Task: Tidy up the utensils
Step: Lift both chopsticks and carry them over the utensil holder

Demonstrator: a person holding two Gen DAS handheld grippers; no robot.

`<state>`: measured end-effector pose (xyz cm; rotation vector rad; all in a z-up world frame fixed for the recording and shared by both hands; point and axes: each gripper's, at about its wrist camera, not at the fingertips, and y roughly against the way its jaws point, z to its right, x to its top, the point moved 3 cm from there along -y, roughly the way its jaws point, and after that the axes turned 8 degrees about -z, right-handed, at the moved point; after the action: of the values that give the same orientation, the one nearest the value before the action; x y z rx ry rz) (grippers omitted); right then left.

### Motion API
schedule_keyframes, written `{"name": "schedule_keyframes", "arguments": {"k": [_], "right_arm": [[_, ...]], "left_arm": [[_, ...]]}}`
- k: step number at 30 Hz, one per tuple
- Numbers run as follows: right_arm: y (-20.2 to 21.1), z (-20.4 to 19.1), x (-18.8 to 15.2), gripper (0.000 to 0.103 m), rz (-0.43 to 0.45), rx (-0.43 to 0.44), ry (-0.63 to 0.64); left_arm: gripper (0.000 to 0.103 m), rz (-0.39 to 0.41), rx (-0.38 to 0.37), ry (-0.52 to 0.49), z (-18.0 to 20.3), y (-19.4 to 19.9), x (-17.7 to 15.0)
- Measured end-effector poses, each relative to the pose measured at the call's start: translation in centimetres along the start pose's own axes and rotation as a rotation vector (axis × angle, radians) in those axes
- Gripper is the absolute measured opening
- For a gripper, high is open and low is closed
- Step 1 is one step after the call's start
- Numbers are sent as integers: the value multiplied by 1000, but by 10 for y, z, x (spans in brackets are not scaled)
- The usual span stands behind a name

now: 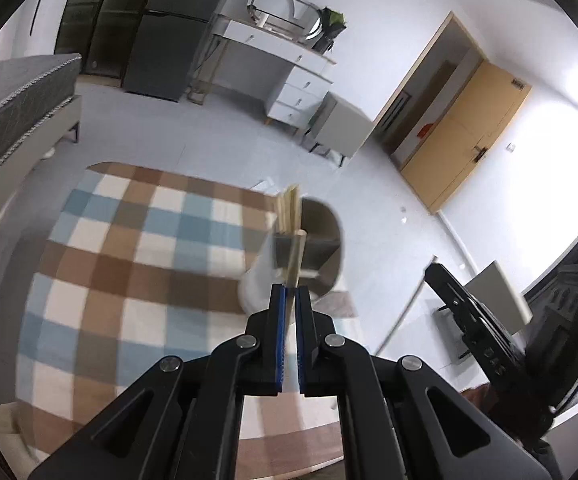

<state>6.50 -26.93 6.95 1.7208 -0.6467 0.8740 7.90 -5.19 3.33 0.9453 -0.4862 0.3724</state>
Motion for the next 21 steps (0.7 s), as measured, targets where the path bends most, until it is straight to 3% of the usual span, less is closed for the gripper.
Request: {"name": "schedule_keyframes", "arguments": {"k": [13,21], "right_arm": [[-14,-15,113,5,128,-7,197],[-46,-23,136,5,164,8,285]], "left_arm": [[0,78,-119,69,19,-2,79],[0,110,-127,110,13,-23,116]]}}
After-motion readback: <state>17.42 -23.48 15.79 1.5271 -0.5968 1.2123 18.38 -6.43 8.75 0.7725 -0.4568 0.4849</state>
